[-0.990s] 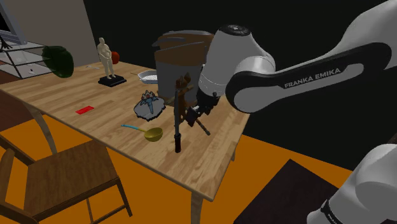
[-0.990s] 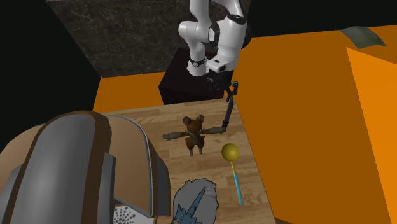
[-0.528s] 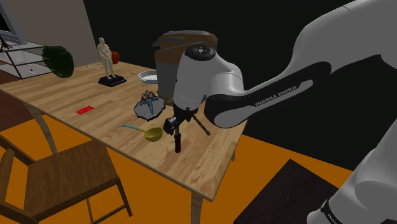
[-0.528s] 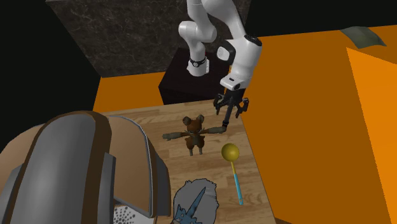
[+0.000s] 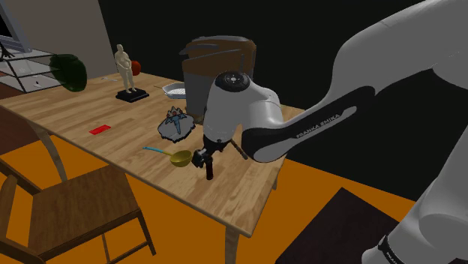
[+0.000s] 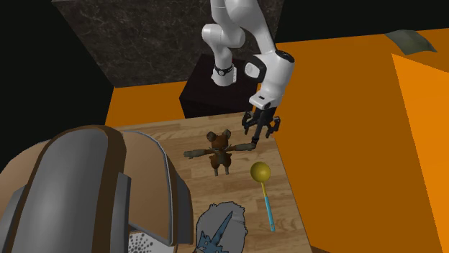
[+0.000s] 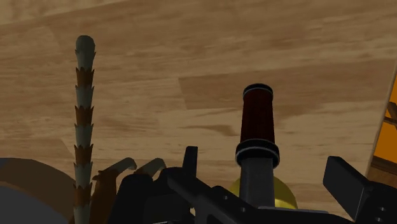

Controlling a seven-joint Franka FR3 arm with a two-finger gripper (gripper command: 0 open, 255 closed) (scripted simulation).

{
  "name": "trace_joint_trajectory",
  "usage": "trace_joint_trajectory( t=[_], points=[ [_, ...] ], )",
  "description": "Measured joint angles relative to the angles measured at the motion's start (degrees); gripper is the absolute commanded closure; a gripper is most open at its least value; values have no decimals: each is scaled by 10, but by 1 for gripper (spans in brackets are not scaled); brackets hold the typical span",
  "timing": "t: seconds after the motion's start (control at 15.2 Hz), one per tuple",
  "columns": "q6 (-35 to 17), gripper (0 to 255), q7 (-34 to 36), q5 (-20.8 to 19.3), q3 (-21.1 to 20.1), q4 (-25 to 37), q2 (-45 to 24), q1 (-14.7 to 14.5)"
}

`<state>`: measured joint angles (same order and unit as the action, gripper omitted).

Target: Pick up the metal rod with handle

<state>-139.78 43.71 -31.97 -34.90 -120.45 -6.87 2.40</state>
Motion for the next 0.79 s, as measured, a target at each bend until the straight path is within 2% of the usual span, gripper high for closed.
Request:
trace_joint_trajectory(
  t=[0.66,0.79],
  points=[
    [-3,255,3,-4,1,0,-2,0],
    [3,255,-4,5,-1,1,4,1]
  ],
)
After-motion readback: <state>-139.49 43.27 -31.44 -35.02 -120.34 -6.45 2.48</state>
